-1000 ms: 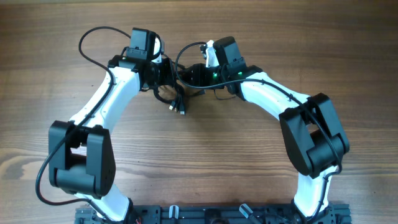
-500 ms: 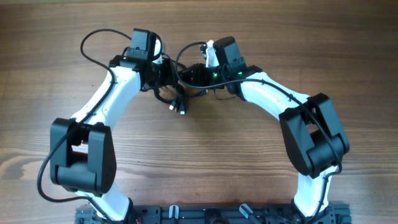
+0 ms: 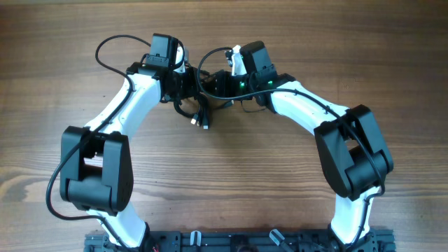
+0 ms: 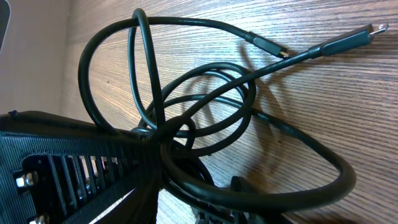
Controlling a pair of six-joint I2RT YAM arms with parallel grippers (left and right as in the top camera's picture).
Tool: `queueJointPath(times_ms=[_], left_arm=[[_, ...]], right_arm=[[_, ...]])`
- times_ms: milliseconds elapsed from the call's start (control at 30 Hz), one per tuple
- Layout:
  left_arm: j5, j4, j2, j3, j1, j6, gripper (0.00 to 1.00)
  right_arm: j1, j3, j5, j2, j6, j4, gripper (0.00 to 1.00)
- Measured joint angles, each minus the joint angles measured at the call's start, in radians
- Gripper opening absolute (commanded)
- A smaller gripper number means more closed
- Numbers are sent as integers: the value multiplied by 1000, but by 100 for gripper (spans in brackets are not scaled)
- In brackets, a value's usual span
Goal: Untangle cables
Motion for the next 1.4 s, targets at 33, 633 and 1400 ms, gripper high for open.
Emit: queueJointPath(times_ms=[33, 633, 1400], left_arm=[[3, 0, 0, 0, 0, 3, 25], [4, 0, -5, 0, 3, 0, 26], [6, -3, -35, 0, 8, 0, 17]], right_arm=[[0, 0, 0, 0, 0, 0, 40], [0, 0, 0, 0, 0, 0, 40], [0, 0, 0, 0, 0, 0, 40]])
